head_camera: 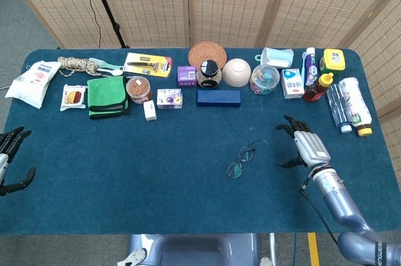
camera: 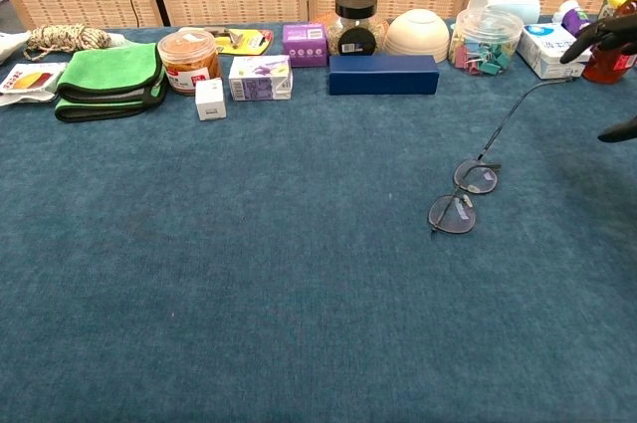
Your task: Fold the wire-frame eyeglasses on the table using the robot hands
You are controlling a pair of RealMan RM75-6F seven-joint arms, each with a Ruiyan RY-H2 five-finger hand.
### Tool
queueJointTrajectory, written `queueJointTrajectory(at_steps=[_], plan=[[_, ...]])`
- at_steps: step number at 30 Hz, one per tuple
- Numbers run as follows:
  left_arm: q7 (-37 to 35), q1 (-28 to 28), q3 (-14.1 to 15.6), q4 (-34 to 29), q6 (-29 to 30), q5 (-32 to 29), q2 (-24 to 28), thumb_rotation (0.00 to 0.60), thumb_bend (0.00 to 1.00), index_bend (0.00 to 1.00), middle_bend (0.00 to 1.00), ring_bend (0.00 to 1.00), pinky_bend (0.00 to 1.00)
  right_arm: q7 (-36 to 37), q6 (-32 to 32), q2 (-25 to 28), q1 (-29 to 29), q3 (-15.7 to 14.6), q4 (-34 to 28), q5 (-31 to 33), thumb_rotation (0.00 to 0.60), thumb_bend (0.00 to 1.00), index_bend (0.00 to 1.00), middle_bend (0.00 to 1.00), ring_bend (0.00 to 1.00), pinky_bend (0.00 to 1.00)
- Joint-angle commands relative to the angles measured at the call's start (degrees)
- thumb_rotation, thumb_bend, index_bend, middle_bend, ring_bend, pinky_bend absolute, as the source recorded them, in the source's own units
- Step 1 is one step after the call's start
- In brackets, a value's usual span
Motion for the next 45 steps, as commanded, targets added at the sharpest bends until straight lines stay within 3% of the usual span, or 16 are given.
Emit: queueJointTrajectory(at_steps=[1, 5, 11, 19, 32, 45], plan=[[-0.1, 0.1, 0.1, 0.0, 0.0, 0.0, 0.1, 0.446, 0.43, 0.0, 0.0, 0.0, 0.0, 12.4, -4.2, 2.0, -1.0, 2.8, -0.6, -4.3, 0.6, 0.01, 0.19, 0.03, 0.0, 0.0], [-0.2, 0.2, 0.1, 0.1, 0.2, -0.1, 0.2, 0.447, 0.43, 0.0, 0.0, 0.0, 0.0, 22.4, -7.9, 2.4, -0.5, 4.8, 1.2, -7.6, 0.6, 0.01, 0.18, 0.05, 0.0, 0.01], [-0.1, 0.2, 0.1, 0.3, 0.3, -0.4, 0.4, 0.446, 0.43, 0.0, 0.0, 0.0, 0.0, 40.0, -14.0, 0.3, 1.3, 8.9, 4.8, -10.1, 0.6, 0.02, 0.2, 0.12, 0.08, 0.14], [-0.2, 0.3, 0.1, 0.6, 0.2, -0.7, 0.6, 0.447, 0.43, 0.0, 0.0, 0.0, 0.0, 50.2, -19.4, -2.8, 4.4, 10.7, 9.7, -12.2, 0.6, 0.03, 0.25, 0.18, 0.18, 0.23], [-0.6, 0.7, 0.3, 1.3, 0.1, -1.3, 1.0, 0.448, 0.42, 0.0, 0.0, 0.0, 0.0, 57.4, -28.2, -6.6, 9.5, 10.9, 17.4, -14.5, 0.6, 0.03, 0.34, 0.27, 0.28, 0.33], [-0.7, 0.5, 0.2, 1.4, -0.2, -1.2, 0.7, 0.446, 0.42, 0.0, 0.0, 0.0, 0.0, 58.0, -29.9, -4.3, 9.0, 9.0, 16.1, -17.1, 0.6, 0.04, 0.33, 0.28, 0.32, 0.4]])
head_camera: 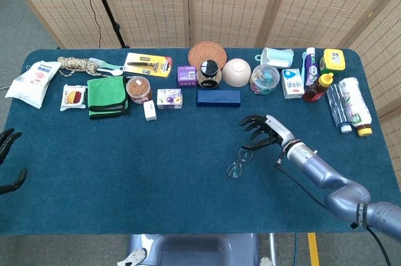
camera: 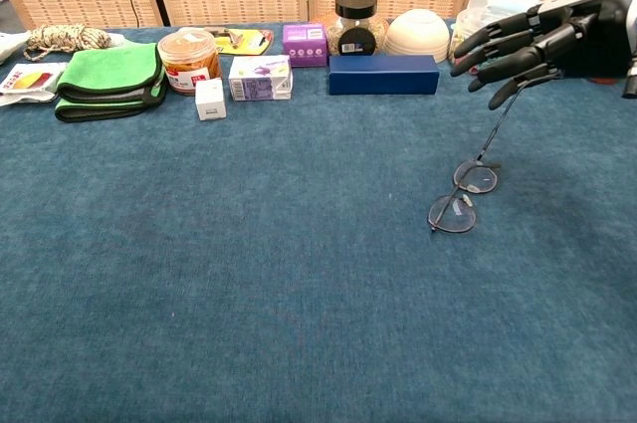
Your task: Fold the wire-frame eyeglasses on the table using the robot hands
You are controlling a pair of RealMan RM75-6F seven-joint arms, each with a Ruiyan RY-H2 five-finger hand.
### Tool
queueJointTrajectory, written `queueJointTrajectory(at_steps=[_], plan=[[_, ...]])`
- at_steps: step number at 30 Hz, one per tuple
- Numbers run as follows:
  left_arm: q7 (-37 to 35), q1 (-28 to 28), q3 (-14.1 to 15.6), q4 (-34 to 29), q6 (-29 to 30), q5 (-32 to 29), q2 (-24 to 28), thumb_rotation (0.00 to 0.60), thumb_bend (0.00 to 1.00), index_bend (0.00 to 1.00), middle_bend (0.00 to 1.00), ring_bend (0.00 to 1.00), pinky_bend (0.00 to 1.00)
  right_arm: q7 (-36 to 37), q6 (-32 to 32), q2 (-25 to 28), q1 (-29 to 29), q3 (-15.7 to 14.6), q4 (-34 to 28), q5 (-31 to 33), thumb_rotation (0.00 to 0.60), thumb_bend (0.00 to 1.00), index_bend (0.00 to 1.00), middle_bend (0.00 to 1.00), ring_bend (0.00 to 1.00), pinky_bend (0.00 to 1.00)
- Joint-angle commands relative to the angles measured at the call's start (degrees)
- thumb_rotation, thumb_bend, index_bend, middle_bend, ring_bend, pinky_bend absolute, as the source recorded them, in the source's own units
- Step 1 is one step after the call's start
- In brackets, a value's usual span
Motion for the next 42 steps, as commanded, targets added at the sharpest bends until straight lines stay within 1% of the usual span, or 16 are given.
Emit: queueJointTrajectory(at_steps=[1, 5, 13, 18, 30, 34, 37, 40, 42], plan=[[0.0, 0.0, 0.0, 0.0, 0.0, 0.0, -0.1, 0.446, 0.42, 0.0, 0.0, 0.0, 0.0, 0.0, -0.1, 0.7, -0.4, -0.5, -0.7, -0.4, 0.6, 0.04, 0.33, 0.28, 0.32, 0.4], [0.2, -0.2, 0.0, -0.2, -0.2, 0.2, -0.3, 0.448, 0.43, 0.0, 0.0, 0.0, 0.0, 0.7, 0.3, 2.0, -1.5, -1.5, -1.8, -1.1, 0.6, 0.04, 0.33, 0.28, 0.32, 0.4], [0.7, -0.3, 0.0, -0.7, -0.2, 0.4, -0.3, 0.447, 0.43, 0.0, 0.0, 0.0, 0.0, 2.1, 1.2, 2.8, -2.9, -3.0, -2.4, -2.6, 0.6, 0.04, 0.33, 0.28, 0.33, 0.43], [1.1, -0.5, 0.0, -1.4, -0.3, 0.6, -0.2, 0.446, 0.43, 0.0, 0.0, 0.0, 0.0, 3.9, 2.6, 3.6, -4.5, -4.6, -2.7, -4.2, 0.6, 0.04, 0.33, 0.28, 0.33, 0.43], [1.8, -0.7, 0.0, -2.5, -0.3, 1.4, -0.1, 0.446, 0.42, 0.0, 0.0, 0.0, 0.0, 9.6, 9.5, 5.8, -8.6, -8.4, -4.7, -9.6, 0.6, 0.04, 0.33, 0.28, 0.33, 0.43], [1.7, -0.7, -0.1, -2.6, 0.0, 1.4, 0.1, 0.446, 0.43, 0.0, 0.0, 0.0, 0.0, 11.5, 12.9, 6.2, -9.4, -9.1, -5.6, -11.1, 0.6, 0.04, 0.33, 0.28, 0.33, 0.42], [1.4, -0.5, 0.0, -2.7, 0.1, 1.6, 0.3, 0.446, 0.43, 0.0, 0.0, 0.0, 0.0, 13.8, 17.1, 7.5, -10.0, -8.5, -7.1, -12.2, 0.6, 0.04, 0.31, 0.26, 0.3, 0.38], [1.2, -0.5, 0.1, -2.6, 0.1, 1.7, 0.4, 0.447, 0.43, 0.0, 0.0, 0.0, 0.0, 15.9, 19.6, 8.4, -10.5, -8.8, -8.1, -13.2, 0.6, 0.04, 0.27, 0.21, 0.22, 0.26], [1.1, -0.4, 0.2, -2.6, 0.1, 1.9, 0.3, 0.447, 0.43, 0.0, 0.0, 0.0, 0.0, 18.4, 21.6, 9.1, -10.9, -9.2, -9.4, -13.8, 0.6, 0.04, 0.22, 0.15, 0.13, 0.16]])
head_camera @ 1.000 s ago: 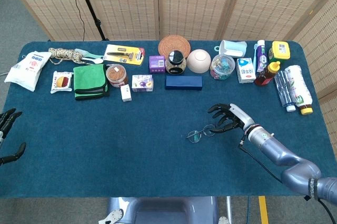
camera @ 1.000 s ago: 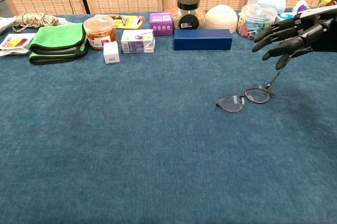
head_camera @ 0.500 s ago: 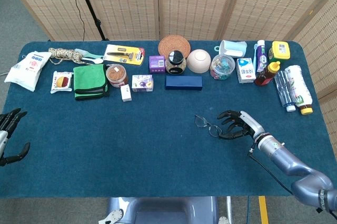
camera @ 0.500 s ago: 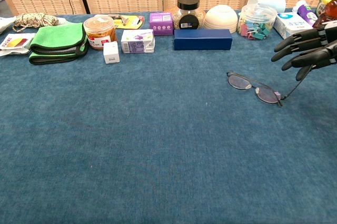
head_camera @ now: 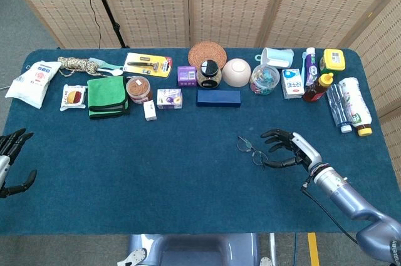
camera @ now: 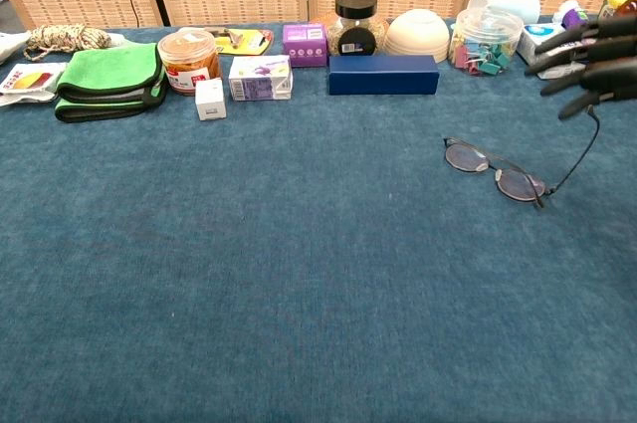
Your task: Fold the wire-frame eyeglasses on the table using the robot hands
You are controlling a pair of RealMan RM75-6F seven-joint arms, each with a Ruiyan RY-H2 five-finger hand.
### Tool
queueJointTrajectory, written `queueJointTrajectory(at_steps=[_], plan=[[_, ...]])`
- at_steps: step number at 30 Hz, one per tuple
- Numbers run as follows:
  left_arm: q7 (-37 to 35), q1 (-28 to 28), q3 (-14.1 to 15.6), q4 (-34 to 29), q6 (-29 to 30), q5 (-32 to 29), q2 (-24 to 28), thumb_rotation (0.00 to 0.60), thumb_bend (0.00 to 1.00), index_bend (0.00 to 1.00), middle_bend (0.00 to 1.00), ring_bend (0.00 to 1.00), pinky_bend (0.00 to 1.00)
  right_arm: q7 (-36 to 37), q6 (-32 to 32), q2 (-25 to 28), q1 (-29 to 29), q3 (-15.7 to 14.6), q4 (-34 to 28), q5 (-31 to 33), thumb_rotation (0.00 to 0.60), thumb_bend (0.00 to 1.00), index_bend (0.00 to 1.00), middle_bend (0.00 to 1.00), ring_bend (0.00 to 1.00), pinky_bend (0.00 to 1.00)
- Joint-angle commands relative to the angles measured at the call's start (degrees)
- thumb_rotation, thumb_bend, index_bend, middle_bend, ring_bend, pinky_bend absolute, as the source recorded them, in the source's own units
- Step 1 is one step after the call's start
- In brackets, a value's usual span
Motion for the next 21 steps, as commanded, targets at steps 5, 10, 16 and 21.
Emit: queueJointTrajectory(at_steps=[5, 10, 16, 21], plan=[[-0.2, 0.0, 0.2, 0.1, -0.1, 0.2, -0.2, 0.447, 0.42, 0.0, 0.0, 0.0, 0.0, 8.0, 6.3, 1.3, -1.9, -1.3, -3.7, -1.4, 0.6, 0.04, 0.1, 0.02, 0.0, 0.03], [-0.5, 0.2, 0.2, 0.2, 0.2, 0.3, 0.1, 0.446, 0.43, 0.0, 0.0, 0.0, 0.0, 15.4, 7.6, 0.8, -1.6, -2.4, -3.2, -2.3, 0.6, 0.04, 0.05, 0.0, 0.0, 0.0], [-0.7, 0.6, 0.5, 0.1, 0.5, 0.5, 0.6, 0.447, 0.43, 0.0, 0.0, 0.0, 0.0, 25.9, 9.0, -0.6, -0.8, -4.8, 0.5, -4.5, 0.6, 0.04, 0.04, 0.0, 0.0, 0.0], [-0.7, 0.6, 0.5, -0.1, 0.5, 0.7, 0.8, 0.447, 0.43, 0.0, 0.0, 0.0, 0.0, 30.9, 9.7, -1.7, -0.3, -6.4, 3.1, -5.7, 0.6, 0.04, 0.04, 0.0, 0.0, 0.0]])
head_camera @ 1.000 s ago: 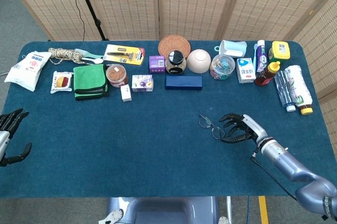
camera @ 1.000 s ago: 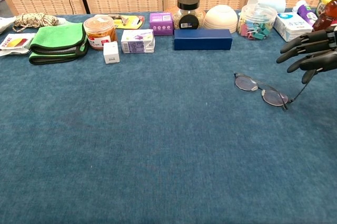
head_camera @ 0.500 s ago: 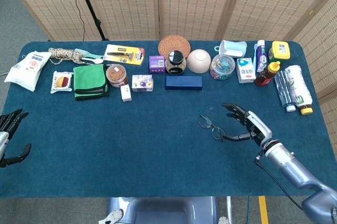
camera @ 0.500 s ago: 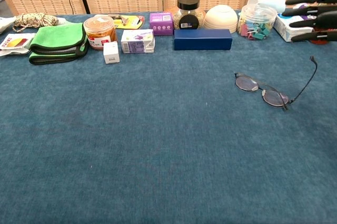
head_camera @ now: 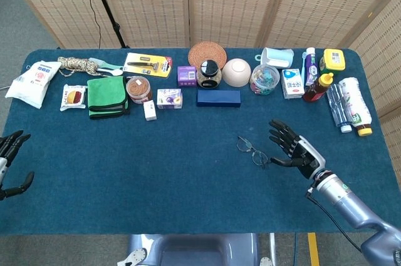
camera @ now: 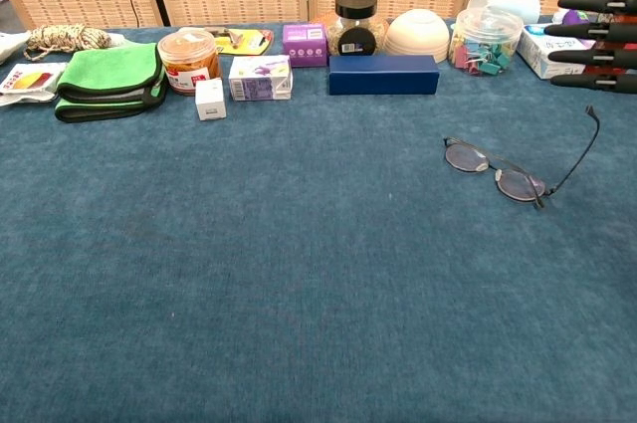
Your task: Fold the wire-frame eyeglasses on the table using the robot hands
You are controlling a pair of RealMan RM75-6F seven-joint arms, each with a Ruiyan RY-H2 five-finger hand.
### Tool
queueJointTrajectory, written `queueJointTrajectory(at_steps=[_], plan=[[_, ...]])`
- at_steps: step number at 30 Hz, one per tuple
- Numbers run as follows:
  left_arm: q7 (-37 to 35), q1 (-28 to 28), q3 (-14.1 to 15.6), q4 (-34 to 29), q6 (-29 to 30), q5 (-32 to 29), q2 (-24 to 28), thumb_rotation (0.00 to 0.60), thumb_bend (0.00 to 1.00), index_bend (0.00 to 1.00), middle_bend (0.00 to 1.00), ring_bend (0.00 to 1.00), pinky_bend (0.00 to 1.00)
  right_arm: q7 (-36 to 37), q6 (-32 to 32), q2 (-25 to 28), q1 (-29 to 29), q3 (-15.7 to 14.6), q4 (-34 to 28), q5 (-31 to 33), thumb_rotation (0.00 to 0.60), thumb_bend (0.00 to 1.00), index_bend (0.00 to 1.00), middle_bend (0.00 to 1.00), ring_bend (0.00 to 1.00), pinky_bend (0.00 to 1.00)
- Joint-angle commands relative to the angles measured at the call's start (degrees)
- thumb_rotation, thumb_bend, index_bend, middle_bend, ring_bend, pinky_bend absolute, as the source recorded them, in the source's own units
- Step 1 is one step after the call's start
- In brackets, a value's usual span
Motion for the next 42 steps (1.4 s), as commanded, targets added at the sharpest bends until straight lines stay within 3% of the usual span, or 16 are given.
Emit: queueJointTrajectory(at_steps=[1, 20, 42], plan=[[0.1, 0.0, 0.0, -0.1, 0.1, 0.1, 0.0, 0.446, 0.43, 0.0, 0.0, 0.0, 0.0, 3.2, 0.7, -1.2, 0.6, -1.6, 2.4, -1.1, 0.6, 0.04, 0.04, 0.0, 0.0, 0.0], [-0.3, 1.1, 0.8, -0.3, 0.8, 0.4, 0.9, 0.447, 0.43, 0.0, 0.0, 0.0, 0.0, 10.7, 3.8, -8.4, 3.2, -5.9, 6.3, -2.3, 0.6, 0.04, 0.04, 0.0, 0.0, 0.0], [-2.4, 2.0, 1.5, 1.0, 1.1, 1.4, 0.9, 0.446, 0.43, 0.0, 0.0, 0.0, 0.0, 7.5, 6.0, -14.9, 5.3, -11.1, 4.6, -5.0, 0.6, 0.04, 0.03, 0.0, 0.0, 0.0]])
